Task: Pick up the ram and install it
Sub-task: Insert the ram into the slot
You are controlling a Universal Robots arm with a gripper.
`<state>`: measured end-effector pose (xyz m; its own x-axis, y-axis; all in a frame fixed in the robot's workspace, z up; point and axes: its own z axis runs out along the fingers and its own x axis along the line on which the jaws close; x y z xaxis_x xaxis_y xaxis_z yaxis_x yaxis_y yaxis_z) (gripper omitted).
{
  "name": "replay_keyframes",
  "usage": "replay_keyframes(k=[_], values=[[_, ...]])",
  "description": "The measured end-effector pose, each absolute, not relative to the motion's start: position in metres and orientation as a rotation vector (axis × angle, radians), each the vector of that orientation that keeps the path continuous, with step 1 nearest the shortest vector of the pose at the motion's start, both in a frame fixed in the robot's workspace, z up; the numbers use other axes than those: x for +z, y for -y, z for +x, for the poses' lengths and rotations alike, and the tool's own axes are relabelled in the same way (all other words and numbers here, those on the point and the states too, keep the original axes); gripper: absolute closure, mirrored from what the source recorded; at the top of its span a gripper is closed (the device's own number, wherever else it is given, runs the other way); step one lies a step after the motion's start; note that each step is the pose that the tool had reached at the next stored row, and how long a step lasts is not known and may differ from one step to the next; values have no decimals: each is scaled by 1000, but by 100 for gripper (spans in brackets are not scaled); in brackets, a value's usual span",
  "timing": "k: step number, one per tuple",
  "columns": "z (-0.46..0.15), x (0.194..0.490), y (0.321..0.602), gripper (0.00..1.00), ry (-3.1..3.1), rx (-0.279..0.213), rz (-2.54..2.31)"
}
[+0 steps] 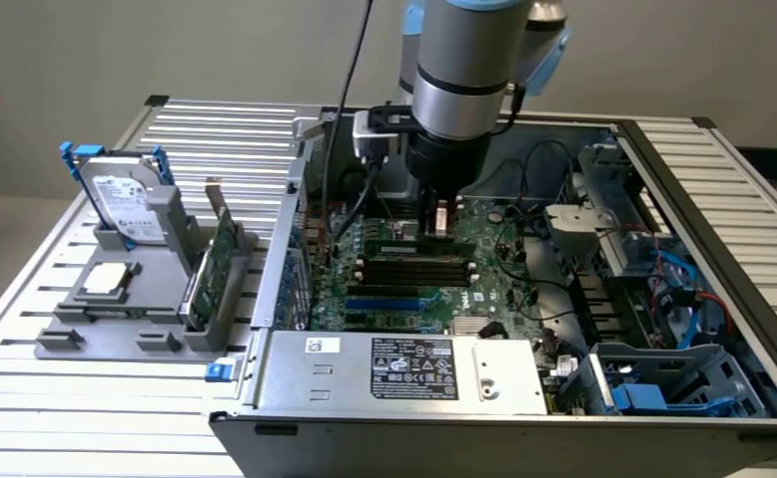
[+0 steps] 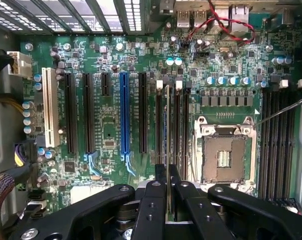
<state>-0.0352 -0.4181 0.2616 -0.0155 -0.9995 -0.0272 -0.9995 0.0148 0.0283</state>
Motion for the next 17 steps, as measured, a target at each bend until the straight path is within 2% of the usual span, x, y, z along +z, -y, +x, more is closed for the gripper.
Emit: replay_keyframes(k=[17], values=[[-36, 231, 420, 86, 2241, -62, 2200]])
